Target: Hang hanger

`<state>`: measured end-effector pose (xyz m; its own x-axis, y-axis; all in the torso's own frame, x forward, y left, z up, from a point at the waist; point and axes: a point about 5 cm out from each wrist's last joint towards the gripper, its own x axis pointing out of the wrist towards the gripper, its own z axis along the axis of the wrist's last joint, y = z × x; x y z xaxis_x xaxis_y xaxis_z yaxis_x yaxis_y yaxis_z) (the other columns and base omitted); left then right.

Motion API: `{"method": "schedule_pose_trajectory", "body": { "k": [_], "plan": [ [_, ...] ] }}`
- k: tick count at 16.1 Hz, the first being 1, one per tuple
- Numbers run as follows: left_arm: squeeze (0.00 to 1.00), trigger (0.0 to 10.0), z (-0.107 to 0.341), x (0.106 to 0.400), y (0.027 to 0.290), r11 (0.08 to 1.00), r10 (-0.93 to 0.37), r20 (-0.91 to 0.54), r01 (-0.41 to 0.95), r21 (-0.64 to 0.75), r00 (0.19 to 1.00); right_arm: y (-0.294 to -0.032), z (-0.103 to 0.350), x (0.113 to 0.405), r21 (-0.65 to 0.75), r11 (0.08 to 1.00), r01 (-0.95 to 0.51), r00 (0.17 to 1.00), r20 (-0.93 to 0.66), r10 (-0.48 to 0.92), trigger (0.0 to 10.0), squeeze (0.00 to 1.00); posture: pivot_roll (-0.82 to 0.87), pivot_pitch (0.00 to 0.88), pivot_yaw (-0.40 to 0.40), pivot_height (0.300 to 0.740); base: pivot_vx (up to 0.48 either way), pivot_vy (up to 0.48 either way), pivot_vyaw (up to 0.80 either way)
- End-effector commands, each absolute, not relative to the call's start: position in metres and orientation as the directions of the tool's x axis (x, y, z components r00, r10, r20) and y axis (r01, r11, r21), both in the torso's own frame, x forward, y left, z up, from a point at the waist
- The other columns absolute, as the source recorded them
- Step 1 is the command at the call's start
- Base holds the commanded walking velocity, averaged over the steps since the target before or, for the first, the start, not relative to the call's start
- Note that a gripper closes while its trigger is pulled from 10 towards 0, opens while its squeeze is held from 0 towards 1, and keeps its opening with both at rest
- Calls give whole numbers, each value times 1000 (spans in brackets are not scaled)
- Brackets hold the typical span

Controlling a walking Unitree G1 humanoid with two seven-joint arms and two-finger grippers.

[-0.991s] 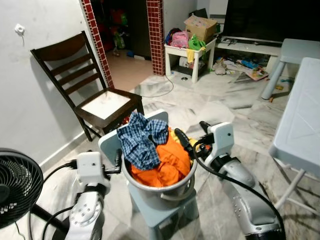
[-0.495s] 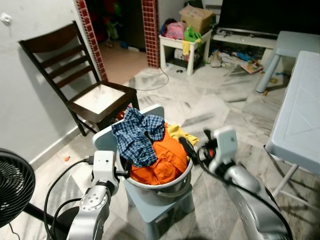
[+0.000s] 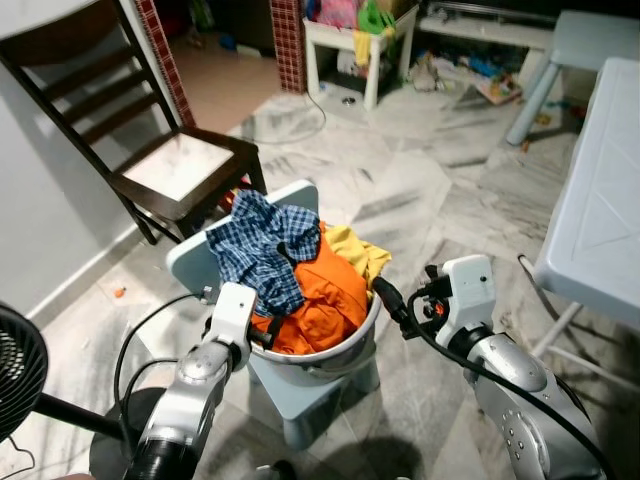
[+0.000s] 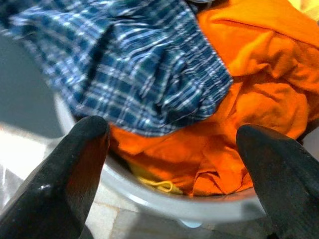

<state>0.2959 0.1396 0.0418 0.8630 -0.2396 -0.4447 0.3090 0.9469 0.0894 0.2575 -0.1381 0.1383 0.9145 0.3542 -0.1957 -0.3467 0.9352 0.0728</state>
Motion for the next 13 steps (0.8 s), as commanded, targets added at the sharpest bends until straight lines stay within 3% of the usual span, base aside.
{"method": "schedule_pose_trajectory", "body": {
  "k": [1, 3, 5, 12, 13],
  "plan": [
    [0, 10000, 33, 300, 145, 938, -229, -482, 325, 124, 846, -134, 147, 255, 125, 925, -360, 905, -192, 378, 10000, 0, -186, 211, 51, 740, 0, 0, 0],
    [0, 10000, 36, 312, 147, 930, -219, -462, 327, 168, 860, -128, 149, 249, 210, 886, -413, 862, -224, 454, 10000, 0, -204, 213, 46, 740, 0, 0, 0],
    [0, 10000, 37, 322, 148, 930, -205, -471, 321, 178, 858, -130, 149, 239, 193, 867, -459, 829, -259, 496, 10000, 0, -211, 212, 50, 740, 0, 0, 0],
    [0, 10000, 37, 332, 138, 882, -278, -467, 416, 221, 839, -132, 152, 234, 191, 875, -444, 827, -287, 483, 10000, 0, -242, 219, 81, 740, 0, 0, 0],
    [0, 1137, 37, 332, 140, 884, -271, -476, 412, 220, 837, -133, 153, 233, 189, 876, -444, 828, -288, 482, 10000, 0, -250, 223, 80, 740, 0, 0, 0]
  ]
}}
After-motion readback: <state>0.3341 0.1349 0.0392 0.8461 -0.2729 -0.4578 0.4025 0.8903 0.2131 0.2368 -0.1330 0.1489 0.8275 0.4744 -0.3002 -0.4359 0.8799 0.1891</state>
